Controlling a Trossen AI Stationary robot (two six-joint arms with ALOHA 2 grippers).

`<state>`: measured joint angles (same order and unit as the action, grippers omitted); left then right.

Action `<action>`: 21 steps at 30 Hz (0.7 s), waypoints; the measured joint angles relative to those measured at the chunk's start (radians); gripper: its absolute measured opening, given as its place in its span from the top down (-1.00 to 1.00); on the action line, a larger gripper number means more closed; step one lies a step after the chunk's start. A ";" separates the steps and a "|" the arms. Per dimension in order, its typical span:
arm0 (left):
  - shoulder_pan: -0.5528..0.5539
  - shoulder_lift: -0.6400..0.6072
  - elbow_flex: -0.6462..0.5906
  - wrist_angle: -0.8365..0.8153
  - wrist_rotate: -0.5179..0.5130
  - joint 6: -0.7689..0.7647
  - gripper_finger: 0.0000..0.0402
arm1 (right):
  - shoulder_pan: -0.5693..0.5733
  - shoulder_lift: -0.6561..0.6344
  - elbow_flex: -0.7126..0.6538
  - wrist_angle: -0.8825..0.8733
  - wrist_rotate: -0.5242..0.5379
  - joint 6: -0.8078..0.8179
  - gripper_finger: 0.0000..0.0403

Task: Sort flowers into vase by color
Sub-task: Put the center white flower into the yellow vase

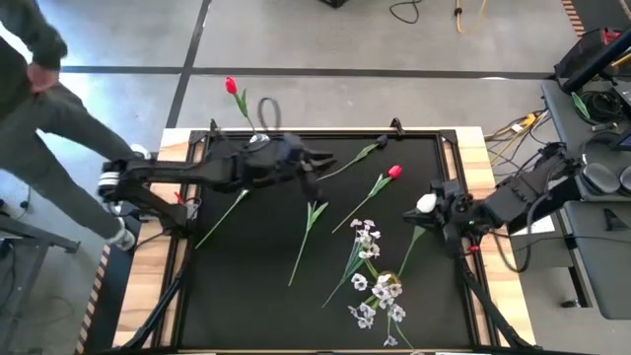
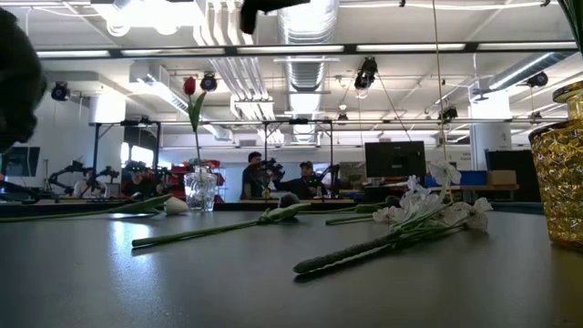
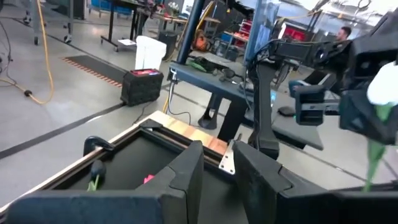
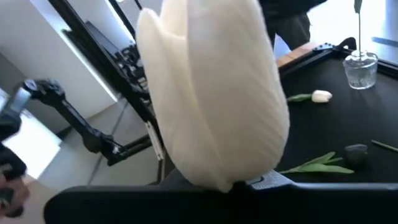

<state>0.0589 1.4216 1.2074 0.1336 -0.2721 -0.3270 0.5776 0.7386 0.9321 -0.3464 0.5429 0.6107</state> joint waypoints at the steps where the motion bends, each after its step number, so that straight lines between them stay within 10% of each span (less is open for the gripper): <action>1: 0.000 -0.030 -0.029 -0.002 -0.004 -0.003 0.63 | 0.003 0.014 0.000 0.006 0.010 0.000 0.95; 21: -0.013 -0.291 -0.286 -0.017 -0.007 -0.055 0.63 | 0.017 0.203 0.009 0.160 0.062 0.028 0.95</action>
<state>0.0463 1.1304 0.9211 0.1164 -0.2788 -0.3824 0.5944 0.9415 0.9416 -0.1862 0.6044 0.6392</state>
